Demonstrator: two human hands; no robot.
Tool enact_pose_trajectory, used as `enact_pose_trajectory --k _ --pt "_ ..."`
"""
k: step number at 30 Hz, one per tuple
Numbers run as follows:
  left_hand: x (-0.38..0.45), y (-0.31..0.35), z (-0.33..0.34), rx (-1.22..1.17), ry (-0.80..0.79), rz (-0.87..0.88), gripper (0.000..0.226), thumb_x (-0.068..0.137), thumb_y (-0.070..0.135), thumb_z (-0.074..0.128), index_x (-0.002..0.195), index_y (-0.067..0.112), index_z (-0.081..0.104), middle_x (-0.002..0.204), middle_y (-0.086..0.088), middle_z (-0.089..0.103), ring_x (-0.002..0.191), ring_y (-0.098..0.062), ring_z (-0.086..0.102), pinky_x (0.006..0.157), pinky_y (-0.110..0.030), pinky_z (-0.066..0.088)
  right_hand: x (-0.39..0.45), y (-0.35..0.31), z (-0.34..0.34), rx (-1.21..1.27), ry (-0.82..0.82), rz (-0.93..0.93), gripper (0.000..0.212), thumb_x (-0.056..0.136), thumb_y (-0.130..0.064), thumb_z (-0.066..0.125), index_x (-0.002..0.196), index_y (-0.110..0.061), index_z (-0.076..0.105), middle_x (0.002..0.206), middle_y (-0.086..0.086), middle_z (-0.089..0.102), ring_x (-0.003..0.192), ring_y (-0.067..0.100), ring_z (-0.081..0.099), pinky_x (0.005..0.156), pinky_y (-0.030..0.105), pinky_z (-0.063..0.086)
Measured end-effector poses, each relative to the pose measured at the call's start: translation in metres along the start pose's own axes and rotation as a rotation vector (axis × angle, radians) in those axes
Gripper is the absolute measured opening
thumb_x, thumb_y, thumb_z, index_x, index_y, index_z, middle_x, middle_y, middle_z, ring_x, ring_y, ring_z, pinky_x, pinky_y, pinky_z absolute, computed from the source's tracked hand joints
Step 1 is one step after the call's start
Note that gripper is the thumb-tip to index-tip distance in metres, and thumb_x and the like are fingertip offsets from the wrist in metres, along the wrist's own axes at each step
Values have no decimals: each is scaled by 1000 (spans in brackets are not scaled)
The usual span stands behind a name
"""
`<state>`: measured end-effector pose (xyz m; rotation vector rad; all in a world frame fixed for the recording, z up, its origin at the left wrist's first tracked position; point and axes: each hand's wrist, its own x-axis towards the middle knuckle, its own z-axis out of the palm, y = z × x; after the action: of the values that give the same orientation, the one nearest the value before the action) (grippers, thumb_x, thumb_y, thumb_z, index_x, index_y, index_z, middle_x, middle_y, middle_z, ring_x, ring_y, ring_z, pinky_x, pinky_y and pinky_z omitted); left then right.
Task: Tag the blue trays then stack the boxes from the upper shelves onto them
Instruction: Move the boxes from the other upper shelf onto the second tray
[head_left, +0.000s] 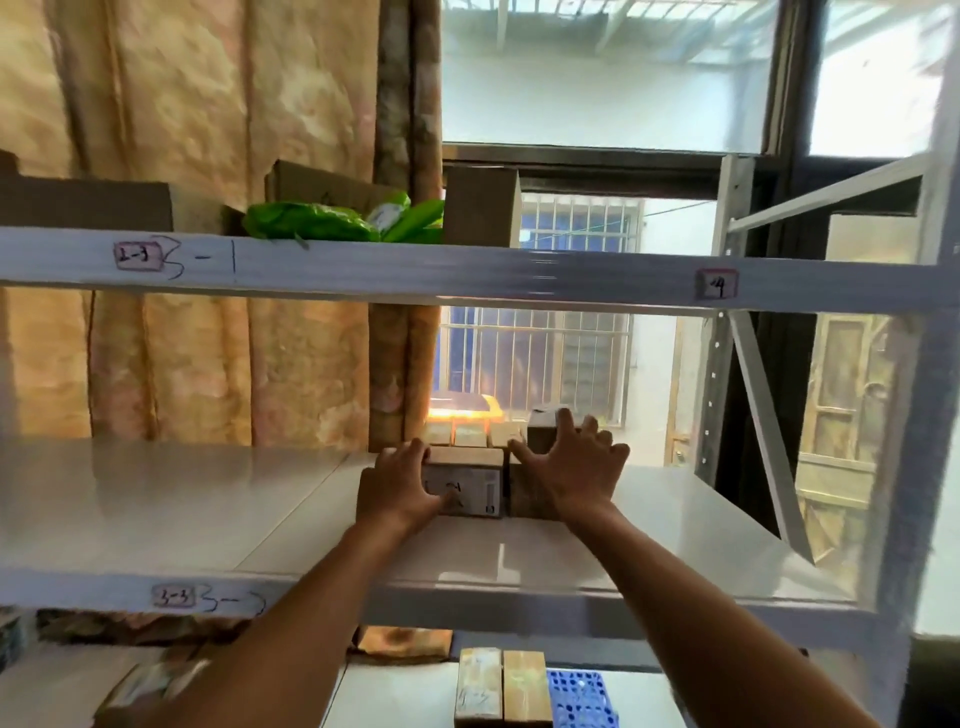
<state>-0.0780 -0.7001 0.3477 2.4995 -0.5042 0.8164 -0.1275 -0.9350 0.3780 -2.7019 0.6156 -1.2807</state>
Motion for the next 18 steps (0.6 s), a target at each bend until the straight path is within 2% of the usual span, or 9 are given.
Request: enact_pose_trajectory --k 3,7,9,11,13,14,16,18 --pt "3 -6 -8 47 41 118 60 71 60 77 111 27 47 111 2 56 101 -22 55 79 -35 50 3 -3 -2 56 24 35 81 76 -83 54 132 -25 50 124 11 66 111 34 64 94 45 48" --pt "-4 -16 -23 61 -45 194 73 77 51 78 139 25 48 132 0 48 114 -25 55 94 -40 53 -10 -7 -16 254 97 48 76 72 -74 66 124 -22 47 120 8 64 106 31 65 90 44 55" --pt "-15 -20 -31 77 -57 201 67 75 48 79 133 27 53 129 1 45 112 -24 55 90 -39 55 -25 -11 -29 389 147 78 77 70 -71 71 124 -22 45 121 5 62 105 28 64 88 45 57" --pt "-29 -24 -39 -31 -55 131 62 71 51 79 123 29 54 124 2 48 108 -21 55 82 -40 54 -40 -14 -44 546 174 108 78 69 -68 74 126 -24 43 124 4 58 107 26 63 83 42 59" --pt "-43 -27 -50 -319 -6 -60 54 71 54 80 111 28 57 109 5 58 98 -19 58 77 -37 50 -53 -16 -59 692 168 72 84 68 -62 77 134 -26 41 131 3 51 112 20 58 80 38 58" --pt "-53 -29 -59 -553 7 -167 48 74 53 82 106 27 57 104 5 63 95 -21 62 78 -37 51 -63 -17 -68 738 143 42 88 67 -58 79 139 -26 40 134 3 48 116 17 52 84 37 57" --pt "-71 -27 -76 -1044 -35 -289 42 78 45 84 103 22 59 108 -5 69 97 -27 68 84 -43 57 -83 -24 -85 799 29 20 102 65 -54 84 149 -24 35 140 4 42 124 15 44 96 36 53" --pt "-92 -19 -92 -1316 -137 -300 40 80 39 82 108 20 61 117 -12 71 95 -22 73 77 -34 61 -110 -37 -103 796 -79 2 114 58 -62 85 152 -23 33 134 0 40 119 7 34 95 23 44"
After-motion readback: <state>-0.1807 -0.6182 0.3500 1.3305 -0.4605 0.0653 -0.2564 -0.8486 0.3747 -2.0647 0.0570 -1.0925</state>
